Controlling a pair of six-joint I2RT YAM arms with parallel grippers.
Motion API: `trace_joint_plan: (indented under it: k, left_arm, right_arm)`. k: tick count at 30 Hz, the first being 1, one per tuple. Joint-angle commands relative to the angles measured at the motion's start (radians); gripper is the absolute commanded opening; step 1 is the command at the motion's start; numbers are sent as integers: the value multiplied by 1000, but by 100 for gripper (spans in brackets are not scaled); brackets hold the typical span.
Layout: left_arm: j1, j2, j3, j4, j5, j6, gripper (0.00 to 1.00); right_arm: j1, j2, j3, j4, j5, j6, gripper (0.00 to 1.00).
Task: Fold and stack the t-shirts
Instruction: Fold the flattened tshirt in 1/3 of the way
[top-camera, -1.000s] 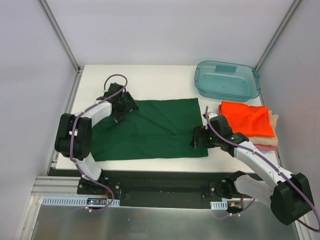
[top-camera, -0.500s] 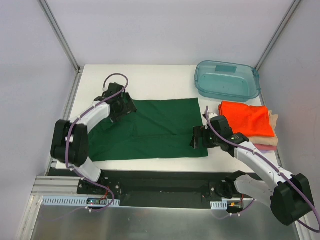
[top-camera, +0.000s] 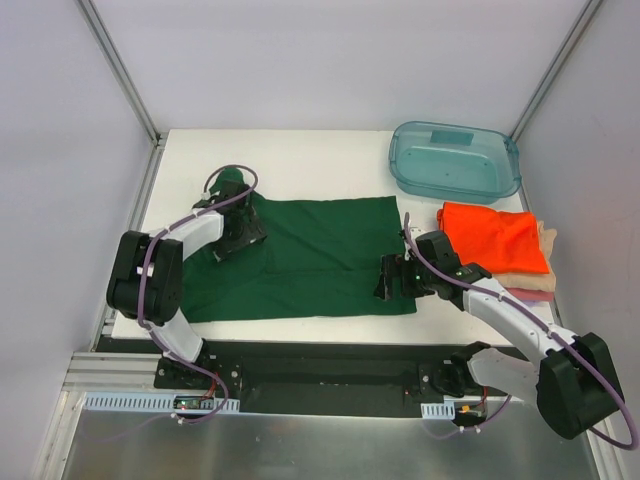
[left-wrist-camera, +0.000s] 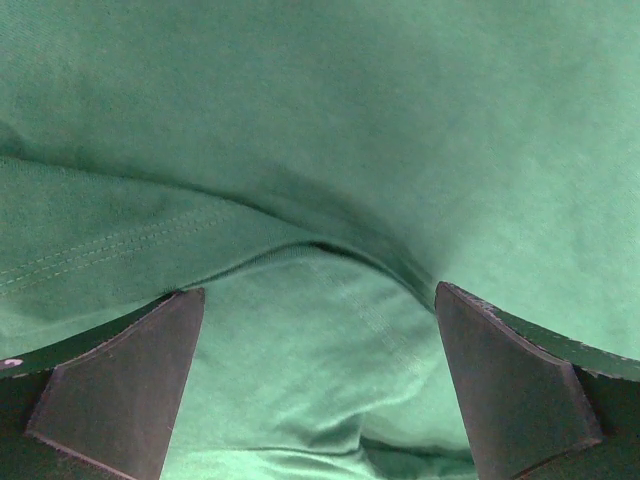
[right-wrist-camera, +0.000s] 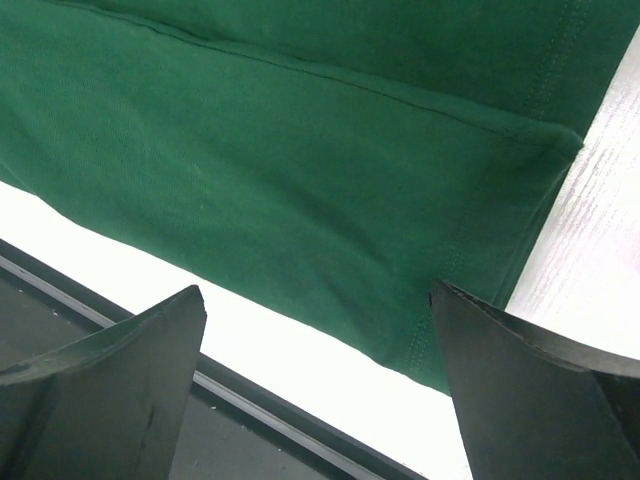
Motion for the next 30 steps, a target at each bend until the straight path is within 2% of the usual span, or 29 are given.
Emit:
trace_joint_plan:
  k: [1, 8, 11, 18, 21, 26, 30]
  left_arm:
    - [35, 49, 55, -14, -98, -28, 99]
    - [125, 145, 215, -11, -190, 8, 99]
    - [159, 194, 307, -19, -110, 21, 99]
    - [161, 268, 523, -30, -139, 160, 99]
    - [162, 291, 595, -31, -150, 243, 99]
    - [179, 435, 816, -109, -133, 360, 99]
    - [222, 570, 1015, -174, -25, 413, 99]
  right_arm:
    - [-3, 4, 4, 22, -10, -19, 96]
    - [-1, 19, 11, 3, -5, -30, 96]
    - [-1, 16, 13, -4, 16, -31, 96]
    - [-1, -10, 19, -11, 53, -21, 96]
    - [-1, -22, 30, -15, 114, -1, 96]
    - [-3, -68, 86, -26, 269, 45, 96]
    - [-1, -82, 145, -12, 315, 56, 96]
